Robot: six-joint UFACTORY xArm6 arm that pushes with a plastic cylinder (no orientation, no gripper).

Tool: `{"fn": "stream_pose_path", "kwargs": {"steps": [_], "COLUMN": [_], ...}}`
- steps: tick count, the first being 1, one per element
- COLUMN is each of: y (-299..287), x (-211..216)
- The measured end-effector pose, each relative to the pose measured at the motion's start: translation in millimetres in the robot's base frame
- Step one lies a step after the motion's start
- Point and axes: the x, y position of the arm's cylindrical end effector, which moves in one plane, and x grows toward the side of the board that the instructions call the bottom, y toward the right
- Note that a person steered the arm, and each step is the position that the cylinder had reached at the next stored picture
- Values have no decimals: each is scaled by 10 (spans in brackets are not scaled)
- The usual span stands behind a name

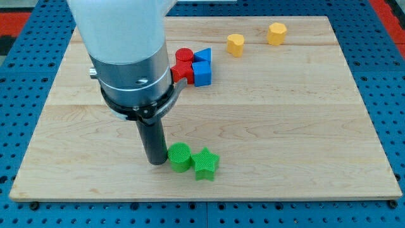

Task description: Move yellow hexagon a bit down

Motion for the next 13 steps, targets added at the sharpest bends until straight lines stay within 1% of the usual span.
{"fn": "stream_pose_path", "kwargs": {"steps": [1, 2, 3, 4, 5, 6, 7, 8, 9, 10, 11, 12, 13], "y": [-139, -475, -165, 644, 1404, 2171, 2795, 3080, 3091, 2871, 2535, 2530, 2530], "x": [2, -311, -604, -740, -1019, -1423, -1965, -2656, -3299, -3663, -3670, -3557, -3334]}}
